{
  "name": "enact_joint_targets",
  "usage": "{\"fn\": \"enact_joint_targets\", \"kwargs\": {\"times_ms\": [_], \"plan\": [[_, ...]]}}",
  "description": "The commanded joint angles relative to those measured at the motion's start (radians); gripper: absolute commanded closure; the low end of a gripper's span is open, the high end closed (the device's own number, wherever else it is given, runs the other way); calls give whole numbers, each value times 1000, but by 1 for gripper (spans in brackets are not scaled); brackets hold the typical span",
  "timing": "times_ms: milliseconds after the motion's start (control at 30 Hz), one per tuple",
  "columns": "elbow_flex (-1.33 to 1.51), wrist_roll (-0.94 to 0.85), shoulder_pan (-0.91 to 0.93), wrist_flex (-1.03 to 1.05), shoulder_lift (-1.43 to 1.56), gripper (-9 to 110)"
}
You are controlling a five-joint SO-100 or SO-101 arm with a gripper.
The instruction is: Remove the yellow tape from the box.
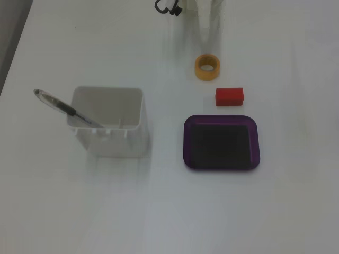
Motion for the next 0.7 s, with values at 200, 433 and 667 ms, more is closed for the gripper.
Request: {"fn": "enact_joint_targets", "kwargs": {"times_ms": [200, 433, 667], "plan": [[230, 9, -2, -101, 86, 92], [287, 9, -2, -127, 86, 92], [290, 9, -2, -127, 86, 93]]}}
